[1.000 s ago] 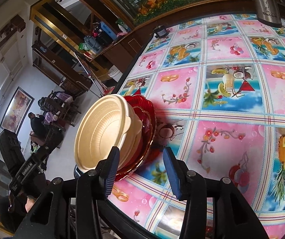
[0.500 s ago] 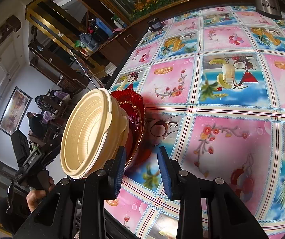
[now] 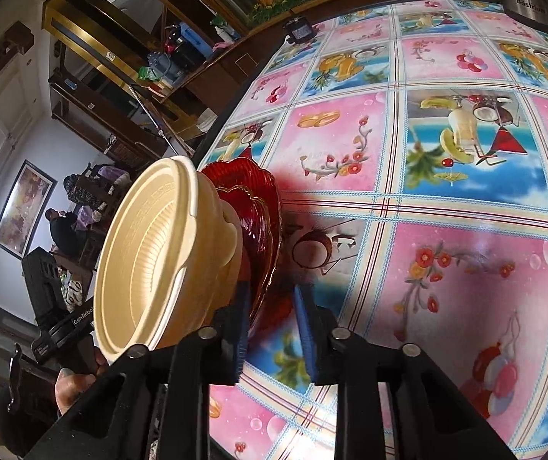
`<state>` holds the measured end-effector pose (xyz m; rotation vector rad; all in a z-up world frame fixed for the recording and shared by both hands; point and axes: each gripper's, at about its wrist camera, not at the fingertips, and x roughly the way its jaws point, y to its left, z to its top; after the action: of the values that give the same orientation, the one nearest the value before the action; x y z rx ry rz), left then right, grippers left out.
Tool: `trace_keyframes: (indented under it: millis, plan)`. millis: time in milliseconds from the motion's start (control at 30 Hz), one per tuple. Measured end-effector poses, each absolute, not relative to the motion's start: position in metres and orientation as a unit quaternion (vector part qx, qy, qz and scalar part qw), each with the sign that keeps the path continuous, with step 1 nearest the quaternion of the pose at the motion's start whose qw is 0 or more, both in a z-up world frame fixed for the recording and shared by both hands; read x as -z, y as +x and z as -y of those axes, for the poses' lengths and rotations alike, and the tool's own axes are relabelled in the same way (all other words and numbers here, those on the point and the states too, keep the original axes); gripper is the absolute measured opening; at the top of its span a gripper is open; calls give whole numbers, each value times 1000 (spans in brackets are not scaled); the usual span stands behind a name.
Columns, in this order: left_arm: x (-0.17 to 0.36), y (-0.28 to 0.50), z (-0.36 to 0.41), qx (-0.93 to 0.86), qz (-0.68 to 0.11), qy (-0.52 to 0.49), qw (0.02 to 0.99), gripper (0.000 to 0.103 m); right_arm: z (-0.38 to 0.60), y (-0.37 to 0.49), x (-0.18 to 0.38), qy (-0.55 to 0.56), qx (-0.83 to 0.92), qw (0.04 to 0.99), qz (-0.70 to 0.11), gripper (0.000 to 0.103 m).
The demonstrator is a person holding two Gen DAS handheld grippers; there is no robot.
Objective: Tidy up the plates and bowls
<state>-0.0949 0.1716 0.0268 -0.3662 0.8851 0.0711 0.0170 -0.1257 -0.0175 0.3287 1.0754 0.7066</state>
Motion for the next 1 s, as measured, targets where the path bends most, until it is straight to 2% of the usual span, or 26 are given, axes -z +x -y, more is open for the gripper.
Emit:
trace_keyframes:
  millis: [133, 167, 600, 1000]
  plan:
    - [-21, -86, -165, -23, -429, -167, 887, 17, 120, 21, 21, 151, -330, 787, -498, 18]
    - [-21, -85, -163, -14, -428, -166, 888, 9, 119, 21, 21, 151, -332, 787, -497, 16]
    - [-29, -76, -127, 7, -432, -159, 888, 8, 147, 14, 11, 159, -321, 799, -484, 15]
    - [-36, -34, -18, 44, -437, -104, 892, 9, 239, 17, 15, 213, -255, 822, -463, 15]
